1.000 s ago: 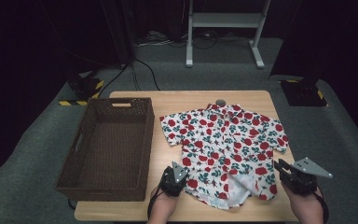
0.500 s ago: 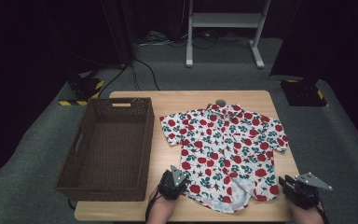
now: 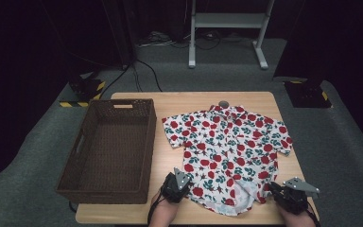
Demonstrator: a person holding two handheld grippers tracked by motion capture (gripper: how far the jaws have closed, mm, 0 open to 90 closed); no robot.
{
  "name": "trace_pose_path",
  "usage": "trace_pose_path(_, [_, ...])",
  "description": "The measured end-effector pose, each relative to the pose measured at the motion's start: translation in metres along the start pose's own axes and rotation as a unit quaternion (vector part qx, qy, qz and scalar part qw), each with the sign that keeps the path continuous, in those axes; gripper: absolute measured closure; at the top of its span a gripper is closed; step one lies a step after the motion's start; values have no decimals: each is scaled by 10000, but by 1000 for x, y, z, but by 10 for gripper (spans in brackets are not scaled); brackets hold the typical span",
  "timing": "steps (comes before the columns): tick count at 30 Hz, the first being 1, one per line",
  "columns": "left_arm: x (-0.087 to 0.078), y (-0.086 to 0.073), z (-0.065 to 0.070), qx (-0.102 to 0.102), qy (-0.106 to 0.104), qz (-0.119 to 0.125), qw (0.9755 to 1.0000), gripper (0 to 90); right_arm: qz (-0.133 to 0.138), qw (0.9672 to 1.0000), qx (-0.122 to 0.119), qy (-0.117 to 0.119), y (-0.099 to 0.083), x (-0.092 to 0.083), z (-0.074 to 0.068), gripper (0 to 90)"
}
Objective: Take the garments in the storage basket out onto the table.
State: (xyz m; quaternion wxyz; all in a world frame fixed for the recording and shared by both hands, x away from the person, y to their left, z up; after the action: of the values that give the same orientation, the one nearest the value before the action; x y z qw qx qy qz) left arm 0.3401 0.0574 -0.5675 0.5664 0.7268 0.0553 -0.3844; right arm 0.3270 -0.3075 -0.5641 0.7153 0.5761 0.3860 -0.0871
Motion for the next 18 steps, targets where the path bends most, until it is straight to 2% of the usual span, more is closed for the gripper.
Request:
trace_pose_path(4, [0, 0, 1, 19, 5, 6, 10000, 657, 22, 9998, -68, -197, -2, -9, 4, 900])
trace_pose_path(7, [0, 0, 1, 12, 2, 4, 10000, 663, 185, 9990, 37, -403, -2, -28, 16, 900])
trace_pose_path(11, [0, 0, 1, 43, 23, 13, 10000, 667, 431, 9960, 94, -782, -2, -55, 31, 895])
trace_pose_path(12, [0, 0, 1, 43, 24, 12, 10000, 667, 462, 9952, 92, -854, -2, -59, 34, 866])
trace_pose_path(15, [0, 0, 1, 36, 21, 11, 10000, 662, 480, 9954, 122, -818, -1, -61, 35, 831])
trace_pose_path(18, [0, 0, 0, -13, 24, -3, 10000, 648, 458, 9966, 94, -672, 0, -53, 28, 794])
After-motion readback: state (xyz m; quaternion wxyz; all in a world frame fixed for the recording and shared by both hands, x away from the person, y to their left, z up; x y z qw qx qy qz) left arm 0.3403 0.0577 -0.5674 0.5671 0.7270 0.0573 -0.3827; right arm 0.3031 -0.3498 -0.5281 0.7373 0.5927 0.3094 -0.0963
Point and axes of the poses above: each handheld gripper's, and its own axes: x roughly forward along the jaws, y roughly out of its top, z roughly to its right, the point moved 4 cm from there along x, roughly forward along the jaws, and after that the axes turned 4 degrees about -x, right-handed, at the moved point
